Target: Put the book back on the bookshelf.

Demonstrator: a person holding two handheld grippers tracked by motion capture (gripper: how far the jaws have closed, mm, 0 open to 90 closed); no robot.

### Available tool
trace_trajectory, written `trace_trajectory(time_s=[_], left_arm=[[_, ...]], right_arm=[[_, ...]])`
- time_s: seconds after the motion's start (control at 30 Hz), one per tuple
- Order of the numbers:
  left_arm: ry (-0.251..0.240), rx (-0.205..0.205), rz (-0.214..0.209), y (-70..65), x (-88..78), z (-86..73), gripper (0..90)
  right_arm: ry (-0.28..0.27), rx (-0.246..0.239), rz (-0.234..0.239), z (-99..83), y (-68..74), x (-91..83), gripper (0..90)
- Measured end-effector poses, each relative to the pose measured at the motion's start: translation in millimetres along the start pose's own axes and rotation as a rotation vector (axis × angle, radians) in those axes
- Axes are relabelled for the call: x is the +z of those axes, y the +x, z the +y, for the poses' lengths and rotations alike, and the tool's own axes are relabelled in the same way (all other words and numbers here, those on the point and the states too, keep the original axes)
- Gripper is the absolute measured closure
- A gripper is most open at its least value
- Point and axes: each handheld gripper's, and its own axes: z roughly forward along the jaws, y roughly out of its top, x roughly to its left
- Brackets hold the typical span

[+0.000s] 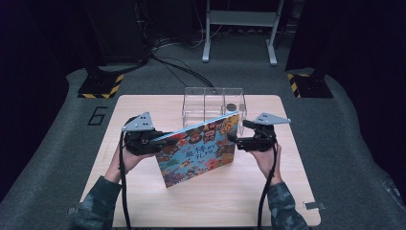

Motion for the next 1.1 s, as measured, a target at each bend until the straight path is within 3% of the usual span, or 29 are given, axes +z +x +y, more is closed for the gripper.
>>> trace_trajectory(time_s=[0.07,0.13,0.17,0.2,0.23,0.27,0.33,0.43,0.57,0.67,0.97,1.1], left_arm=[[0.005,0.0,0.004,-1.6,0.2,0.8,76.4],[0.008,0.004,0.013,-1.3,0.2,1.4,76.4],[0.013,0.009,0.017,-0.8,0.1,2.0,76.4],[0.018,0.004,0.021,-1.4,0.0,2.5,76.3],[0.018,0.004,0.021,-1.4,0.0,2.5,76.5],[0.019,0.005,0.019,-1.8,-0.2,2.5,76.5],[0.021,0.008,0.013,-2.1,-0.1,3.0,77.1],[0.024,0.001,0.01,-1.9,-0.2,3.2,77.3],[0.005,-0.016,0.001,-2.6,-0.7,3.0,77.1],[0.019,-0.006,0.016,-5.1,0.3,8.7,73.5],[0.079,0.021,0.016,-4.3,5.4,14.6,76.3],[0.094,0.03,0.031,-6.9,10.1,21.7,68.4]], right_arm=[[0.015,0.006,-0.047,-23.4,-9.3,-16.6,11.5],[0.03,0.015,-0.073,-32.9,-13.6,-20.9,10.3],[0.048,0.028,-0.097,-42.9,-18.6,-24.8,9.4],[0.086,0.049,-0.167,-64.7,-29.7,-29.5,7.6],[0.111,0.064,-0.205,-75.8,-34.6,-29.6,5.2],[0.111,0.064,-0.205,-75.8,-34.6,-29.6,5.2],[0.177,0.108,-0.261,-106.0,-47.7,-27.8,2.3],[0.212,0.129,-0.275,-120.0,-55.1,-25.3,1.5],[0.214,0.167,-0.302,-134.9,-64.5,-23.5,1.5],[0.231,0.179,-0.32,-141.0,-69.3,-21.3,1.5],[0.228,0.204,-0.305,-150.6,-77.3,-18.3,1.5],[0.239,0.208,-0.301,-156.0,-78.1,-15.9,1.4]])
